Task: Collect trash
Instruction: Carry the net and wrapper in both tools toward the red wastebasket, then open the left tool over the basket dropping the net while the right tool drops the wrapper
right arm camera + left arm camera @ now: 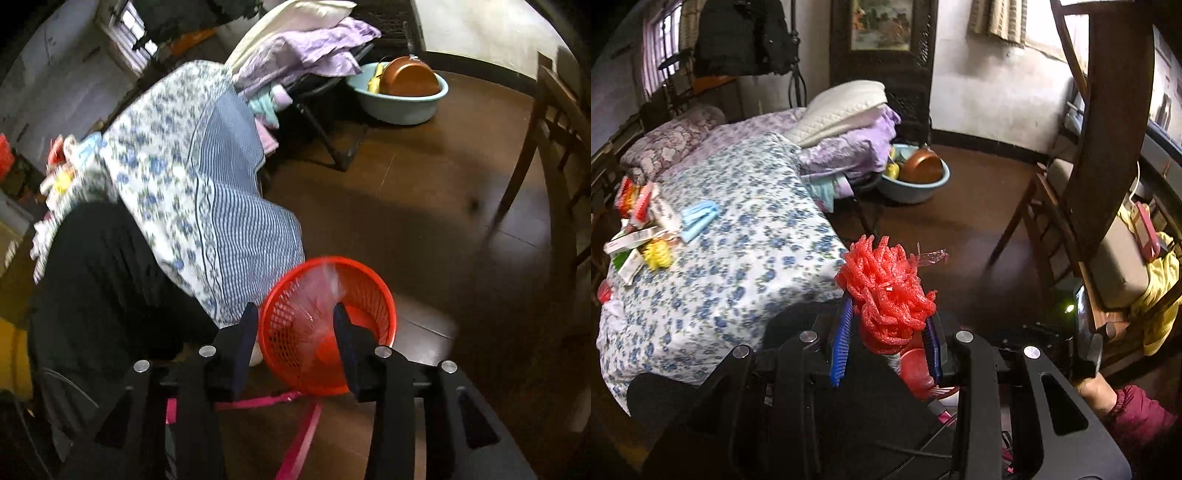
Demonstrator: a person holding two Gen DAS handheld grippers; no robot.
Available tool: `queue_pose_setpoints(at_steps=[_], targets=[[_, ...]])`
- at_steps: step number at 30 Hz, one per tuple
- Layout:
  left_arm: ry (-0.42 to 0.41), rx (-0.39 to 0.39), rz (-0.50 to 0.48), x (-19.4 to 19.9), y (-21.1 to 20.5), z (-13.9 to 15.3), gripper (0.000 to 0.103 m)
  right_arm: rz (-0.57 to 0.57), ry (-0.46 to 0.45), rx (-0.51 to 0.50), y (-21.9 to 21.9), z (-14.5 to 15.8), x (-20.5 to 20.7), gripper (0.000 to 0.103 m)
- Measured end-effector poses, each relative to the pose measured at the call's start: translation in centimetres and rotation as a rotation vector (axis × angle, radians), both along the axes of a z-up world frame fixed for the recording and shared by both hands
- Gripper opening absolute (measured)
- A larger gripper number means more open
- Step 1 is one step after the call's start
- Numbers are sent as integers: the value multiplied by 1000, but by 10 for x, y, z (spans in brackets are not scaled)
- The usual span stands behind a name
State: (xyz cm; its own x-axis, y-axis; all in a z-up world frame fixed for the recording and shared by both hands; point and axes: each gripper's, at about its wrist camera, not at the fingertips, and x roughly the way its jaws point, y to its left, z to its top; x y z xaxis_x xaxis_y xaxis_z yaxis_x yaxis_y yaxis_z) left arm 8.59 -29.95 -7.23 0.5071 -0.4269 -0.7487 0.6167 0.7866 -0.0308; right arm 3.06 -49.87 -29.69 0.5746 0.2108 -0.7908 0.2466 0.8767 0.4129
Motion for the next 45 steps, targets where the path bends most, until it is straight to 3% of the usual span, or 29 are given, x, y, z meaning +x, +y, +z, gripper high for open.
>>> queue_pose_setpoints(at_steps=[8,16,23,24,28,37,45], targets=[[37,36,-62,3,-33,-17,35,-115,-103,-26,-33,27,-13,51],[76,84,-158,0,-77,-39,37,-134,-171,-58,-43,50,-20,57],[113,157,-217,-2,-111,-66,38,-163,-196,-41,-55,50,-29,58],[125,163,-224,-1,-115,-69,40,-163,-194,-35,-55,48,-29,58],[124,187,-215,-1,-121,-75,77,-174,-184,-41,-58,40,-31,58],[94,170,-137,12,-105,-62,83,-183,-193,-20,-59,45,-32,58],[26,86,-12,14,-55,-18,88,-133,-270,-58,-38,88,-29,59]])
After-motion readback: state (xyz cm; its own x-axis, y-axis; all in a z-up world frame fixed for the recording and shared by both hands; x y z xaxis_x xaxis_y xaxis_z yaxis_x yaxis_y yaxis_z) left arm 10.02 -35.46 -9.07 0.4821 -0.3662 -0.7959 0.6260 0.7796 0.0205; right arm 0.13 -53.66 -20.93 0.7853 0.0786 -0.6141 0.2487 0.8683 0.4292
